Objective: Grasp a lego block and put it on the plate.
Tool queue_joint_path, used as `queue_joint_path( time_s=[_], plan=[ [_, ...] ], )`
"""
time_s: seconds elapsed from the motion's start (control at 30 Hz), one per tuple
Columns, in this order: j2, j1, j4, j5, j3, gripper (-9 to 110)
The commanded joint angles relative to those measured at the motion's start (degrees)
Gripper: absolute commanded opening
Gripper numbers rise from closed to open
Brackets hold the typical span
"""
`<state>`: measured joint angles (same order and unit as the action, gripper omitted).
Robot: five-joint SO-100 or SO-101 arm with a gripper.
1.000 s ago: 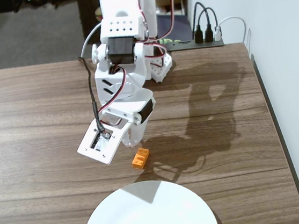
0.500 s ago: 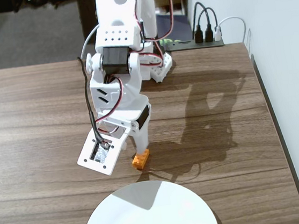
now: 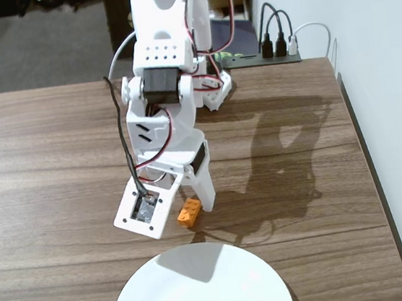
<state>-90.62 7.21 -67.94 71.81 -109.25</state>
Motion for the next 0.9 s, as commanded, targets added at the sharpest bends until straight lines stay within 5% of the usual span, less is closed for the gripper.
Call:
queue_joint_path(
  time_s=[0.0, 0.87],
  plan=[
    [-0.1, -1.0, 0.6, 0.5, 2.9, 25],
    [4.0, -1.7, 5.8, 1.6, 0.0, 23]
  ],
)
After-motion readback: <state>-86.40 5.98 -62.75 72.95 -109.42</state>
